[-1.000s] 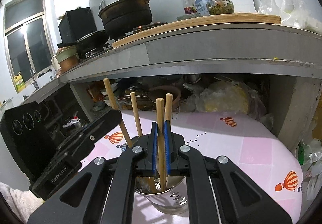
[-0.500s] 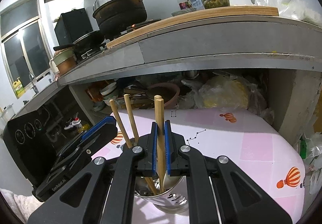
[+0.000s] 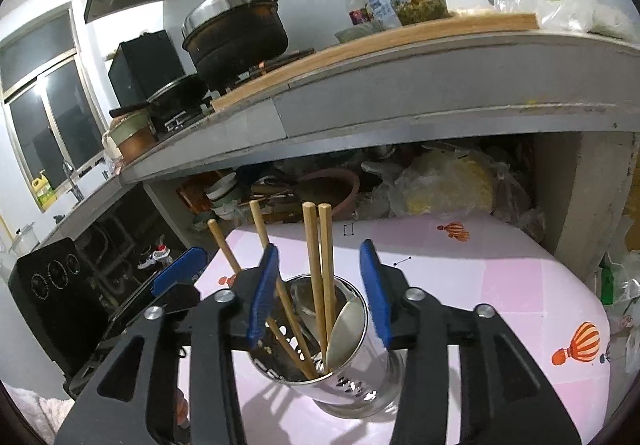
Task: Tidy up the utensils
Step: 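Open both tools to release the chopsticks into the holder, then move both tools down over the remaining bamboo chopsticks on the table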
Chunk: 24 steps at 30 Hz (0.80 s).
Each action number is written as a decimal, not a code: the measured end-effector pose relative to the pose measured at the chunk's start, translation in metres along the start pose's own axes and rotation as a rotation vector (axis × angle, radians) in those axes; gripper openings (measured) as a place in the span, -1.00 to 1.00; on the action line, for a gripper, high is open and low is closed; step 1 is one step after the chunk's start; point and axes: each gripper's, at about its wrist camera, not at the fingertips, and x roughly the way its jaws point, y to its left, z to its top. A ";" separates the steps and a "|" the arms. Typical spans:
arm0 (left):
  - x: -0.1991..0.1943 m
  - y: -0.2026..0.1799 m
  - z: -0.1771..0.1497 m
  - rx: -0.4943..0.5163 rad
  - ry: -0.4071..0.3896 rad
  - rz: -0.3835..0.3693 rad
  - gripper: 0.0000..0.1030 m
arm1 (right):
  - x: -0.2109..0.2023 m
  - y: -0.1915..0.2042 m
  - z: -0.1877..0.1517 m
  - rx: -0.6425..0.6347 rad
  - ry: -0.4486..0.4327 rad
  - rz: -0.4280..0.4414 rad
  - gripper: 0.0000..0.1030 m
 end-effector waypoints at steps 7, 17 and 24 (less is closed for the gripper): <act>-0.048 -0.010 0.005 0.020 0.032 0.027 0.55 | -0.064 -0.007 -0.017 -0.004 -0.029 -0.035 0.08; -0.081 -0.021 -0.047 -0.032 0.298 0.085 0.61 | -0.072 -0.055 -0.116 0.286 0.221 -0.069 0.09; -0.051 -0.028 -0.117 -0.071 0.591 0.194 0.61 | -0.015 -0.045 -0.168 0.342 0.422 -0.150 -0.13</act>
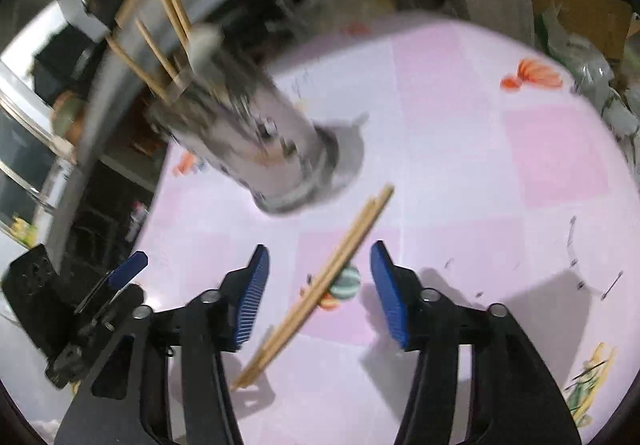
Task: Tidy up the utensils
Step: 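Move both tools down over the remaining bamboo chopsticks on the table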
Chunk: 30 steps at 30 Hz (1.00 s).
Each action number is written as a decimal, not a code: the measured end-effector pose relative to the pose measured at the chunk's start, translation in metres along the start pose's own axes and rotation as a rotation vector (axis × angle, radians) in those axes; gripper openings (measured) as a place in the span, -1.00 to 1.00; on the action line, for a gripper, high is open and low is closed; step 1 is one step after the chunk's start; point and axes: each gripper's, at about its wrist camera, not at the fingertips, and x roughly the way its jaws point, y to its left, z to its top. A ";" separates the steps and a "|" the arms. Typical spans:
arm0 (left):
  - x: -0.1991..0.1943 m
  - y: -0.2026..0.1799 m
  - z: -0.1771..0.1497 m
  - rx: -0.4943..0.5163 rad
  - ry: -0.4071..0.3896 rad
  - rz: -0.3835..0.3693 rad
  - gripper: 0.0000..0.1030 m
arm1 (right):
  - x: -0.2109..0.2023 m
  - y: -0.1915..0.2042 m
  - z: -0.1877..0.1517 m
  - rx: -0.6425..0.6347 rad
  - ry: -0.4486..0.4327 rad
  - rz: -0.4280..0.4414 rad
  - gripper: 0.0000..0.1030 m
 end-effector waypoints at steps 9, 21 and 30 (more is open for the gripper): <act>0.041 -0.009 -0.026 0.058 0.128 0.103 0.61 | 0.039 0.022 -0.007 -0.075 0.066 -0.161 -0.54; 0.048 -0.001 -0.026 0.003 0.139 0.089 0.61 | 0.052 0.030 -0.008 -0.106 0.079 -0.239 -0.71; 0.048 0.000 -0.027 -0.006 0.135 0.088 0.61 | 0.053 0.026 0.004 -0.136 0.076 -0.266 -0.71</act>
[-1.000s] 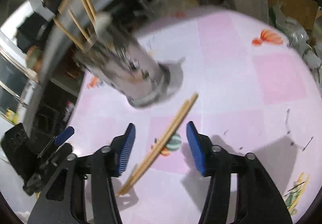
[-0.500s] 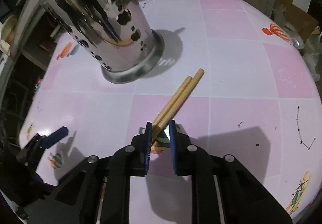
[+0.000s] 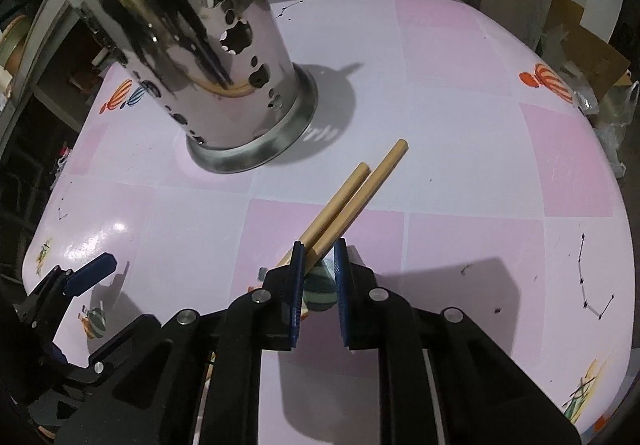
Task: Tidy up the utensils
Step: 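Move both tools down over the remaining bamboo chopsticks on the table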
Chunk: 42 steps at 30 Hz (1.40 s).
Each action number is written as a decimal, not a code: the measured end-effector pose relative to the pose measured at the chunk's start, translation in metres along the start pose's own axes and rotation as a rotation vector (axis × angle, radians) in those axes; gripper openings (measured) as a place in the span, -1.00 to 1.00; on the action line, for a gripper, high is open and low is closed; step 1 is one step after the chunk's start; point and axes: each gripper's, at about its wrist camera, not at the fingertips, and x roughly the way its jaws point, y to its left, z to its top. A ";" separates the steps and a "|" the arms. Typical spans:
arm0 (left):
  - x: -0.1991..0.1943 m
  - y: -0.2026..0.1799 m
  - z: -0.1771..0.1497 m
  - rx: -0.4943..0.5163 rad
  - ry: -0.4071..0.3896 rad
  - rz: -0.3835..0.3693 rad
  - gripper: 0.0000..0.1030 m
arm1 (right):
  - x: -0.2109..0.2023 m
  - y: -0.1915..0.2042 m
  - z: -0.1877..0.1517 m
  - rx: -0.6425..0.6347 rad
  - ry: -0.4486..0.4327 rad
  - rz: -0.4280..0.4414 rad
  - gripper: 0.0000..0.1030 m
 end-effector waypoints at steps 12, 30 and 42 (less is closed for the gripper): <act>0.001 0.001 0.002 -0.006 0.001 0.001 0.61 | -0.004 0.004 0.002 -0.224 0.080 -0.044 -0.72; -0.001 0.011 0.004 -0.038 -0.008 0.004 0.61 | -0.005 -0.040 0.013 0.029 0.086 0.014 -0.52; -0.002 0.008 0.004 -0.019 -0.011 -0.009 0.61 | -0.003 -0.009 0.013 -0.302 0.107 -0.038 -0.55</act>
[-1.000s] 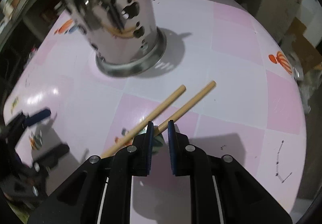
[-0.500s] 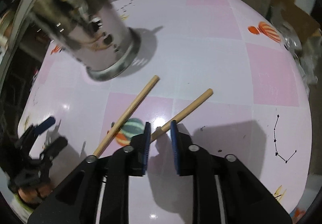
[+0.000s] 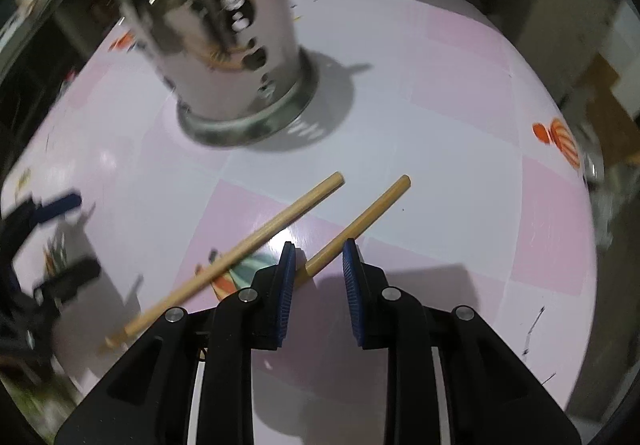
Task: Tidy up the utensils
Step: 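Move both tools down over the remaining bamboo chopsticks on the table, then close the left tool on one chopstick while the right tool grasps another chopstick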
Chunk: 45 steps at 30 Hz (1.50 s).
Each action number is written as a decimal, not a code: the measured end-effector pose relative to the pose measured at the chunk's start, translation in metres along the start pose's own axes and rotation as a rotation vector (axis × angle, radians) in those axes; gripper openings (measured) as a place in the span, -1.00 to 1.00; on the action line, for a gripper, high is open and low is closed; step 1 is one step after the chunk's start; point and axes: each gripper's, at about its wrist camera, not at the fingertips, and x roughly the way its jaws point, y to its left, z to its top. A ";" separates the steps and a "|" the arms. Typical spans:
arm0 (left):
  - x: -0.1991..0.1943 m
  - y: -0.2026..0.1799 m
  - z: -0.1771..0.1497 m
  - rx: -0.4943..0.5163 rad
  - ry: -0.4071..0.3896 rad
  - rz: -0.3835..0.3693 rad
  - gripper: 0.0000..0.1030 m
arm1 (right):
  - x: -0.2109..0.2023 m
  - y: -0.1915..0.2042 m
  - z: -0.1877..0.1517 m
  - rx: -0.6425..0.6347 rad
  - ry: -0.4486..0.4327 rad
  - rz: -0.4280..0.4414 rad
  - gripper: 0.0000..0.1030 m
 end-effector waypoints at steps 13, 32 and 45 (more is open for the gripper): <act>0.027 -0.053 0.031 0.186 0.032 -0.183 0.23 | -0.008 -0.028 -0.027 0.100 -0.042 0.069 -0.57; 0.091 -0.115 0.059 0.431 0.120 -0.105 -0.83 | -0.013 -0.062 -0.043 0.223 -0.111 0.219 -0.57; 0.072 -0.087 0.062 0.324 0.070 -0.102 -0.90 | -0.011 -0.063 -0.033 0.253 -0.092 0.204 -0.46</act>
